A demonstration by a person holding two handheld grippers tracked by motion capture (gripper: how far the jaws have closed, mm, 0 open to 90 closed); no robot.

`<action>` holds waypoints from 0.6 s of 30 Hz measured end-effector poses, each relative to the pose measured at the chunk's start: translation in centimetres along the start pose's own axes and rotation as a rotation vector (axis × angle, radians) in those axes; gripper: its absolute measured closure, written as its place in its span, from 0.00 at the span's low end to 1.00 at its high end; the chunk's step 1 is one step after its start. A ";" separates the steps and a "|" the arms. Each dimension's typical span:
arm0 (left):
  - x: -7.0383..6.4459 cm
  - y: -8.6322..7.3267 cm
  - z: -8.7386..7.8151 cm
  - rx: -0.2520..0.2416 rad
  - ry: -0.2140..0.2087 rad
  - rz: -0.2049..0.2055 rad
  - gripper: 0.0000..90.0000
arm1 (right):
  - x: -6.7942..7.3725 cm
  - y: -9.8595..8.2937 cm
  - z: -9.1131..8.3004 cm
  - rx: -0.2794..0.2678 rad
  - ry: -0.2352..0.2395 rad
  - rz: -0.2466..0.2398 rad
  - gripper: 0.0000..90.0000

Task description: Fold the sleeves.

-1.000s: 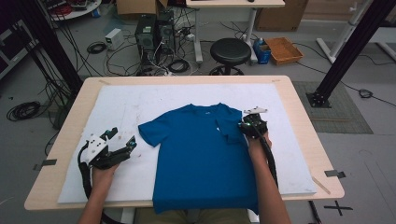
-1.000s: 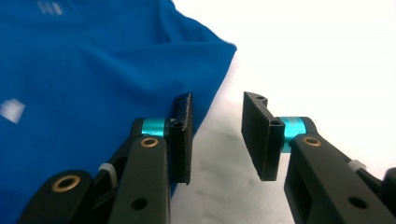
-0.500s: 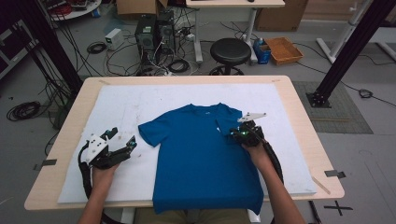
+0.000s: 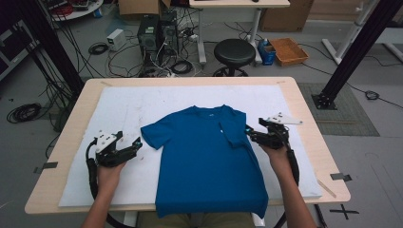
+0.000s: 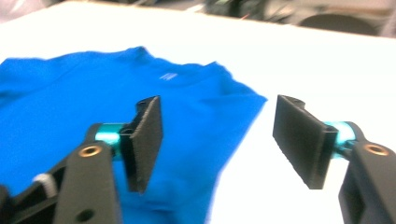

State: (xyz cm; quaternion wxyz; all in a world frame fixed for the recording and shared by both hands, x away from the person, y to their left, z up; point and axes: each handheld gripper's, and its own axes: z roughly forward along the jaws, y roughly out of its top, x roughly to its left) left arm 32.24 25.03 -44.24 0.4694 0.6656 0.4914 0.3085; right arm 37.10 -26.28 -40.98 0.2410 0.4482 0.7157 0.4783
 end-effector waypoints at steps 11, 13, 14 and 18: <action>-1.2 2.1 5.3 0.215 0.074 -0.111 0.26 | -2.4 -0.8 -2.3 -0.055 -0.129 0.030 0.30; -1.3 2.3 6.2 0.261 0.086 -0.112 0.28 | -2.5 -0.9 -2.4 -0.054 -0.133 0.039 0.29; -1.5 2.2 7.0 0.291 0.098 -0.111 0.29 | -2.7 -1.0 -2.6 -0.055 -0.141 0.046 0.26; -1.7 2.0 7.7 0.311 0.110 -0.105 0.32 | -2.9 -1.2 -2.9 -0.054 -0.147 0.041 0.25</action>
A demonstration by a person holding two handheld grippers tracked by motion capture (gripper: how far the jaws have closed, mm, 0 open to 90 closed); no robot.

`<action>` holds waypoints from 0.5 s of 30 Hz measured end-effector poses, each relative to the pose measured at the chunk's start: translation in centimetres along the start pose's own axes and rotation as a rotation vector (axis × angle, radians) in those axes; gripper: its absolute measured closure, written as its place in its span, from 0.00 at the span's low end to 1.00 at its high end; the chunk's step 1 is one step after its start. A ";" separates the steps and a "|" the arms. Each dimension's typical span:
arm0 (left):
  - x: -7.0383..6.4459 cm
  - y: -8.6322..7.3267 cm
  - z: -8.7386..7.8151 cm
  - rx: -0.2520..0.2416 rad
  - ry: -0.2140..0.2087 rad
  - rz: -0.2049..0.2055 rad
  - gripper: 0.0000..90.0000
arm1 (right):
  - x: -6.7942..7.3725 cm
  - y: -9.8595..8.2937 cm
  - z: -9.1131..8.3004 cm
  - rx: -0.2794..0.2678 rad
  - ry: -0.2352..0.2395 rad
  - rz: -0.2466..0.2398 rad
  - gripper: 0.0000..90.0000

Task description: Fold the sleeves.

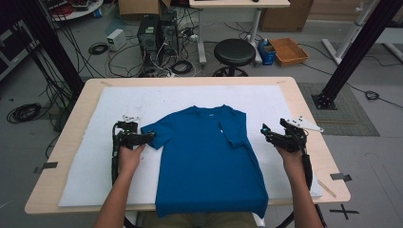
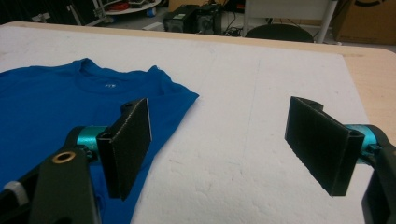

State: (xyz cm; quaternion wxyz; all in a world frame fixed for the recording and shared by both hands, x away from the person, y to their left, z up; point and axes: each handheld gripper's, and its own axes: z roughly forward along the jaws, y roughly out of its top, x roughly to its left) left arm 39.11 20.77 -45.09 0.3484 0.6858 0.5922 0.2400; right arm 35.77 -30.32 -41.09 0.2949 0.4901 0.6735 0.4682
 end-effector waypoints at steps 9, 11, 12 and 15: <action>-0.2 -0.3 -0.3 -0.028 0.009 0.092 0.84 | -0.4 -0.5 -0.3 0.020 -0.014 -0.009 0.24; -0.7 -0.3 -0.3 -0.030 0.000 0.124 0.93 | -0.5 -0.5 -0.4 0.019 -0.016 -0.006 0.24; -0.7 -0.3 -0.3 -0.030 0.000 0.124 0.95 | -0.5 -0.5 -0.4 0.019 -0.016 -0.006 0.24; -0.5 0.0 -0.6 -0.063 -0.053 0.052 0.96 | -0.7 -0.6 -0.4 0.020 -0.020 -0.004 0.25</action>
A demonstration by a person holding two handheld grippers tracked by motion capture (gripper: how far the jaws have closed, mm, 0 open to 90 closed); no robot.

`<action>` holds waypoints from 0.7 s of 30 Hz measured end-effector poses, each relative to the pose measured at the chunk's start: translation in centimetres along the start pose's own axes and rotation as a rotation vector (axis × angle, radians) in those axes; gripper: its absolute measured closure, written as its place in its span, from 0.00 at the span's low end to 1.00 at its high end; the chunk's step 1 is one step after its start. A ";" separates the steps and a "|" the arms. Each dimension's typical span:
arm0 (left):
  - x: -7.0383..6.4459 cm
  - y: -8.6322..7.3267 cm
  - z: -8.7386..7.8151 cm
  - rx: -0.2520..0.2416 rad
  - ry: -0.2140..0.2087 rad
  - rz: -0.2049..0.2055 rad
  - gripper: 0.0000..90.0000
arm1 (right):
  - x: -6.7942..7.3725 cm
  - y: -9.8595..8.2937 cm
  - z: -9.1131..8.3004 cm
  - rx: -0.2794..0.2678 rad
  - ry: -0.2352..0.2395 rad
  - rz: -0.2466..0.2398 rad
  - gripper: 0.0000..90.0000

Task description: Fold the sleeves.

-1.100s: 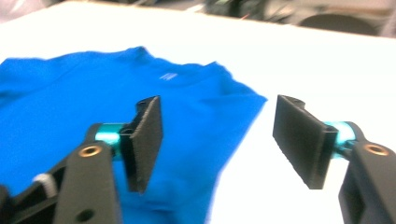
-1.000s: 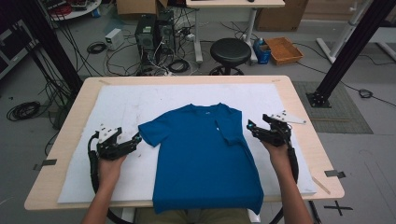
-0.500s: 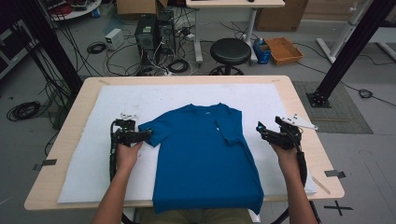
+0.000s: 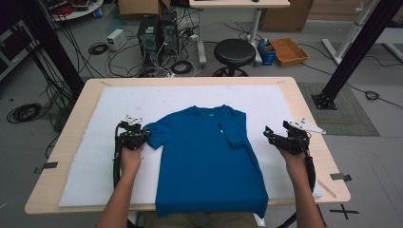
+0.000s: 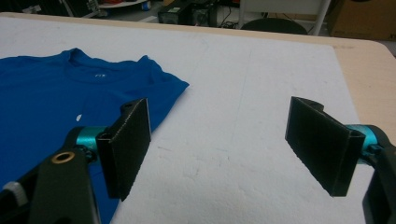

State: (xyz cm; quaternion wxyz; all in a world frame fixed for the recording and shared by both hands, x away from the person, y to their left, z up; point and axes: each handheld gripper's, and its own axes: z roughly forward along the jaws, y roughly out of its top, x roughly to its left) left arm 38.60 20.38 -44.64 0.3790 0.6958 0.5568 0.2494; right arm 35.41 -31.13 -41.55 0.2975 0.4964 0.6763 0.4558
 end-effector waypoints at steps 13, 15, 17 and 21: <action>-4.3 4.0 -0.1 -0.063 -0.207 0.014 0.96 | 0.1 0.0 0.1 0.003 0.009 -0.004 0.25; -5.4 4.2 0.2 -0.073 -0.293 0.005 0.96 | 0.1 -0.1 0.1 0.005 0.008 -0.005 0.25; -6.1 4.4 0.2 -0.076 -0.317 0.021 0.95 | 0.1 -0.1 0.2 0.010 0.010 -0.007 0.25; -8.1 4.6 0.7 -0.089 -0.383 0.055 0.58 | 0.1 -0.2 0.2 0.015 0.012 -0.013 0.25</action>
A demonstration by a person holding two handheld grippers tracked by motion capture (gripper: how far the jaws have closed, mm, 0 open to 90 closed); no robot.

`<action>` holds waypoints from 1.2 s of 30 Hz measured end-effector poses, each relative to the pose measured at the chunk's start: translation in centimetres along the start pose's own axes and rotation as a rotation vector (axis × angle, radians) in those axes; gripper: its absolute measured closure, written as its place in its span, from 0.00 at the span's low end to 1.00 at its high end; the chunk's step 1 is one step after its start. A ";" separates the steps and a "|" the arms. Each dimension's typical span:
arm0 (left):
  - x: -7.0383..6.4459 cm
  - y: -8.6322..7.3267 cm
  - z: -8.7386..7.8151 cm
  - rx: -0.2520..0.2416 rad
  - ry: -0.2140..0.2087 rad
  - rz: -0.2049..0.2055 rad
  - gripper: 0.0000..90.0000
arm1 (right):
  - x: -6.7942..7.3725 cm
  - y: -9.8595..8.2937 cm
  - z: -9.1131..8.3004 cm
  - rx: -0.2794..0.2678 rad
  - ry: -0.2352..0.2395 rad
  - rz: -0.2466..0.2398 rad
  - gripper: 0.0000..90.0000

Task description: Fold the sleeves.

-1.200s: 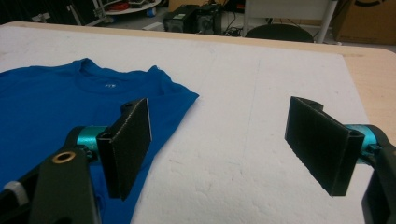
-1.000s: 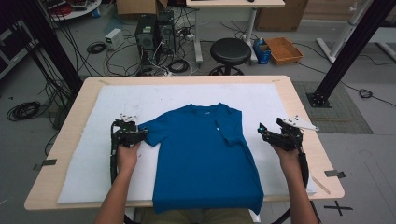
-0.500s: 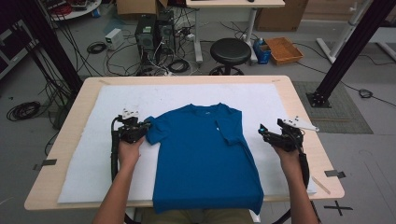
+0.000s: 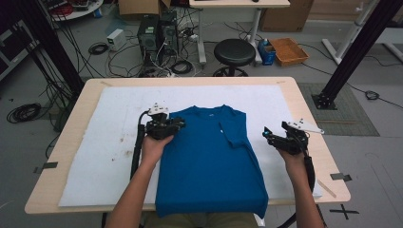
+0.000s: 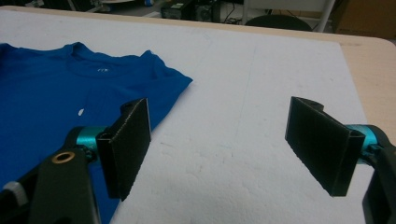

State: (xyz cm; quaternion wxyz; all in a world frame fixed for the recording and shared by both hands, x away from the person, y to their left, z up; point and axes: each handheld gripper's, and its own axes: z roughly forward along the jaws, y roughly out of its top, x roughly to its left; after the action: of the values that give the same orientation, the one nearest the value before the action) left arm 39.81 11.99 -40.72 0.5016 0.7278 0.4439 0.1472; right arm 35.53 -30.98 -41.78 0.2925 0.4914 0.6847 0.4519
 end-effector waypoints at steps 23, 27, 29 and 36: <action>2.2 -5.1 -1.9 0.209 0.089 0.203 0.88 | 0.4 -0.1 0.3 0.025 0.010 -0.015 0.25; 1.9 -5.2 -2.1 0.202 0.101 0.238 0.67 | 0.3 -0.2 0.3 0.027 0.011 -0.013 0.25; 2.0 -5.2 -2.5 0.163 0.108 0.215 0.56 | 0.3 -0.2 0.2 0.025 0.013 -0.012 0.25; 3.8 -5.7 -6.3 -0.099 0.075 0.108 0.29 | 0.2 -0.4 0.3 0.029 0.017 -0.022 0.24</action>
State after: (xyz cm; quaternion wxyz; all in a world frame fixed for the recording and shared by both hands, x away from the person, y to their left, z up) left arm 34.98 19.39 -43.68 0.5115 0.7190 0.4143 0.2230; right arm 35.58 -30.73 -42.25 0.2846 0.4840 0.6991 0.4427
